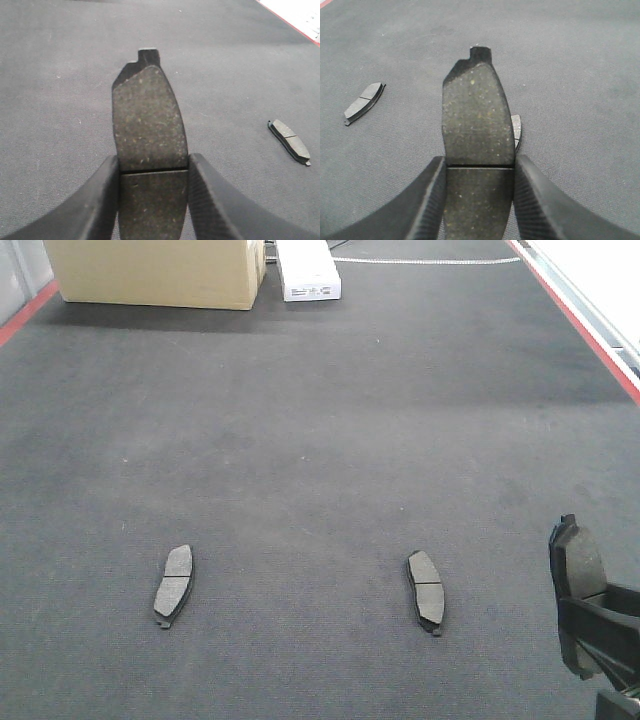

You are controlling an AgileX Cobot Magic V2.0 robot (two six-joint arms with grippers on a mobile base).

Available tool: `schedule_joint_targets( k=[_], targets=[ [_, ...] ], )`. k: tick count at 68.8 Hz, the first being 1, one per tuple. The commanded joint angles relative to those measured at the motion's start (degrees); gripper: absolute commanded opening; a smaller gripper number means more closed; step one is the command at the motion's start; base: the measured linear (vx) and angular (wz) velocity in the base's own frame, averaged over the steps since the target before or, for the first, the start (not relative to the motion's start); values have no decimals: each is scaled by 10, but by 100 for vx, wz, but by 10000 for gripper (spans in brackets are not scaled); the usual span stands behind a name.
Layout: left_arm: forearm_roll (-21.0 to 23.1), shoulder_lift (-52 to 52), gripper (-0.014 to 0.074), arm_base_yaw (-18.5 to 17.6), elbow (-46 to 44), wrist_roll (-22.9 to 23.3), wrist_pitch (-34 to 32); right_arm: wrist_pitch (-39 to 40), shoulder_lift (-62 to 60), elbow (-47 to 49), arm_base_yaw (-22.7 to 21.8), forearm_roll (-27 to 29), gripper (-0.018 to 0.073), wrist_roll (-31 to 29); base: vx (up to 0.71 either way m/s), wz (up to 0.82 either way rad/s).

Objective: Move and align brake pads A on conveyor
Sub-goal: 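Position the base over the conveyor belt holding both pads, then lower the left gripper's pad beside the nearer placed pad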

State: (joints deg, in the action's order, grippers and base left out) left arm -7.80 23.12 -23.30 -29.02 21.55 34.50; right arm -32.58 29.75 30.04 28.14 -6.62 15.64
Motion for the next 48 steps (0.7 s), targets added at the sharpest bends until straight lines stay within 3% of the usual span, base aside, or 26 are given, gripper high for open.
schedule_joint_targets(
  k=[1, 12, 21, 30, 39, 48],
  targets=[
    [-3, 2, 146, -2, -17, 0, -55, 51, 1, 18, -1, -6, -9, -4, 0, 0],
    [36, 7, 146, -2, -17, -3, -73, 51, 1, 18, -1, -6, -9, -4, 0, 0],
    [110, 51, 149, -2, -20, -59, -93, 51, 1, 18, -1, -6, -9, -4, 0, 0],
    [221, 138, 169, -2, -20, -140, -140, 51, 1, 18, -1, -6, -9, -4, 0, 0],
    [356, 244, 204, -2, -23, -272, -188, 51, 1, 18, -1, -6, -9, -4, 0, 0],
    [451, 365, 221, -13, -69, -376, -192, 51, 1, 18, -1, -6, -9, -4, 0, 0]
  ],
)
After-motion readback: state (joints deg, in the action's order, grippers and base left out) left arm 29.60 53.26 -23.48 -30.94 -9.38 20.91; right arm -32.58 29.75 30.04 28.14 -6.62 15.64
